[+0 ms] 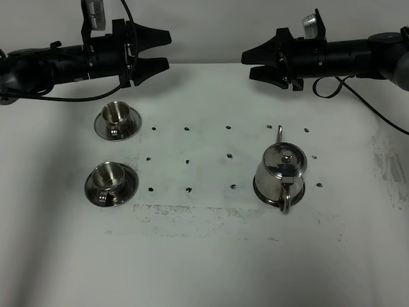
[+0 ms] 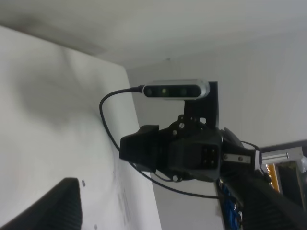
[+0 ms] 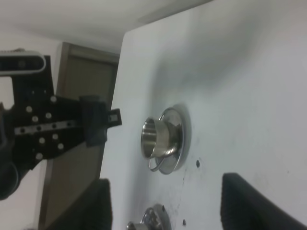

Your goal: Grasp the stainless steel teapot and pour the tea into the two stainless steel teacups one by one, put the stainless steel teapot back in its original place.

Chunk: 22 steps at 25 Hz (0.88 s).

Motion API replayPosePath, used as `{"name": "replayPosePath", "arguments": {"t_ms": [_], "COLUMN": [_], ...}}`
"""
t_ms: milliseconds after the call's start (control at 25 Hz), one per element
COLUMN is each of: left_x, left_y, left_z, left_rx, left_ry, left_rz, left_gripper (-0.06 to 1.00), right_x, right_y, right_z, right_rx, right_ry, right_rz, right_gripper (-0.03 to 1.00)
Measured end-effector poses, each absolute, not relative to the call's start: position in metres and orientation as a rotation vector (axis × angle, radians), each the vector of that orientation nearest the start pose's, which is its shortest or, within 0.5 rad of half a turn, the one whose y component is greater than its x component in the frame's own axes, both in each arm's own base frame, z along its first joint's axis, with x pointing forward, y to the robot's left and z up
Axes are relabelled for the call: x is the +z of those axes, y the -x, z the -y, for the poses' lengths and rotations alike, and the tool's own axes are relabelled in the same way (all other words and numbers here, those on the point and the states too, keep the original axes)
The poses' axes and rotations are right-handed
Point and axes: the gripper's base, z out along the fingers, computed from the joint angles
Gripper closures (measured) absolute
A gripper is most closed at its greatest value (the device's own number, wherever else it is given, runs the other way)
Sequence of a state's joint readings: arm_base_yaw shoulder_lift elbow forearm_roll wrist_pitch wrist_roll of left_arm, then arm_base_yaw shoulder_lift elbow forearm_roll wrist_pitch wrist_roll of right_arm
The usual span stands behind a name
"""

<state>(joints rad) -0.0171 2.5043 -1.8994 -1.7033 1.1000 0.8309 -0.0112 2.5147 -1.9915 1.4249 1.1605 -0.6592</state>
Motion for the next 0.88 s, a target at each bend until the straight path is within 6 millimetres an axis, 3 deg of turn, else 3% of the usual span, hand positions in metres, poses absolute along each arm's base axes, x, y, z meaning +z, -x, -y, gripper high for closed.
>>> {"name": "replayPosePath", "arguments": {"t_ms": [440,560,640,880], "left_x": [0.143,0.146,0.152,0.195], "left_y": [-0.517,-0.517,-0.519,-0.532], "left_z": [0.090,0.090,0.091,0.084], "left_rx": [-1.683,-1.644,-1.566,-1.243], "left_ry": [0.145,0.076,-0.035,-0.278], "left_rz": [-2.052,-2.085,-2.135,-2.275], "left_gripper": [0.28,0.28,0.29,0.31], "right_x": [0.145,0.150,0.158,0.194], "right_y": [-0.517,-0.517,-0.519,-0.529], "right_z": [-0.077,-0.077,-0.077,-0.072], "right_rx": [1.594,1.584,1.562,1.340], "right_ry": [-0.048,0.001,0.060,0.200], "right_rz": [-2.262,-2.267,-2.278,-2.348], "right_gripper": [0.48,0.48,0.48,0.48]}}
